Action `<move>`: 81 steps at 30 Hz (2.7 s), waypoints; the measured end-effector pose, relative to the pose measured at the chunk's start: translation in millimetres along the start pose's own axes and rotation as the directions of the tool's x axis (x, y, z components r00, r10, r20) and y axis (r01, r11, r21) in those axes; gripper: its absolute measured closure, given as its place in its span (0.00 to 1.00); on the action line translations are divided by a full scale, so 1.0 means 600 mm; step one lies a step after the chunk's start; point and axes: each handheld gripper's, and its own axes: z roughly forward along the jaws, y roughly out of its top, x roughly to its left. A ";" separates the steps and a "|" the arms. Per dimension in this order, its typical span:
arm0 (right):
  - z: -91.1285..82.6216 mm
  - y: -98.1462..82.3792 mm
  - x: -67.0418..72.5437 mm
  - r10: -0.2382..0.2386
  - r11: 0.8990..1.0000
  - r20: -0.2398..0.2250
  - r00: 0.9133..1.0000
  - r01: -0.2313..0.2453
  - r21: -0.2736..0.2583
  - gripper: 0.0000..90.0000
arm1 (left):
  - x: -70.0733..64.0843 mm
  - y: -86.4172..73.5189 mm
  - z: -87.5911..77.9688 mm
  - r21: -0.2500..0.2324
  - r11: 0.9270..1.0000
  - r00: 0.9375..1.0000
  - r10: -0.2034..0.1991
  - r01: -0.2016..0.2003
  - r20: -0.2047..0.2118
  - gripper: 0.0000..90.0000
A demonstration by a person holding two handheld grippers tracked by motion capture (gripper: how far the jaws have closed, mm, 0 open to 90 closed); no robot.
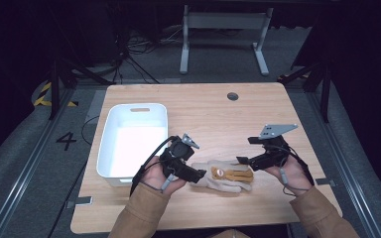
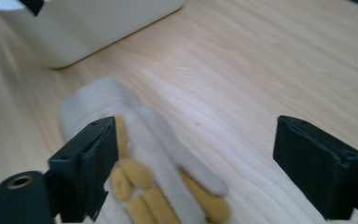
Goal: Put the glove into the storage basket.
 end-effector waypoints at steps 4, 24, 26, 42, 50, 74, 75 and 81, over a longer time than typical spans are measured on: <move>-0.018 -0.006 -0.016 0.041 0.998 0.045 0.998 -0.039 -0.048 0.12 | 0.001 0.004 0.001 -0.024 1.000 1.000 0.006 -0.006 0.000 0.29; -0.071 -0.054 -0.104 0.187 0.977 0.189 0.964 -0.161 -0.143 0.04 | 0.009 0.004 0.016 -0.073 0.997 1.000 0.022 -0.024 -0.015 0.27; -0.073 -0.058 -0.109 0.196 0.974 0.195 0.961 -0.169 -0.148 0.04 | 0.009 0.004 0.016 -0.074 0.997 1.000 0.028 -0.029 -0.014 0.27; -0.072 -0.072 -0.127 0.211 0.973 0.176 0.962 -0.190 -0.129 0.05 | 0.001 0.000 0.056 -0.100 0.988 0.991 0.126 -0.120 0.054 0.08; -0.069 -0.072 -0.125 0.199 0.975 0.154 0.968 -0.180 -0.128 0.05 | 0.000 -0.010 0.083 -0.163 0.976 0.984 0.158 -0.143 0.085 0.00; -0.061 -0.080 -0.114 0.185 0.981 0.121 0.975 -0.176 -0.082 0.06 | 0.019 -0.018 0.180 -0.037 0.981 0.979 0.192 -0.190 0.073 0.00; -0.063 -0.081 -0.114 0.186 0.981 0.120 0.975 -0.177 -0.084 0.06 | 0.018 -0.019 0.183 -0.028 0.979 0.976 0.206 -0.204 0.071 0.00; -0.070 -0.087 -0.115 0.203 0.977 0.117 0.972 -0.193 -0.088 0.07 | 0.013 -0.018 0.199 0.015 0.969 0.967 0.245 -0.246 0.073 0.00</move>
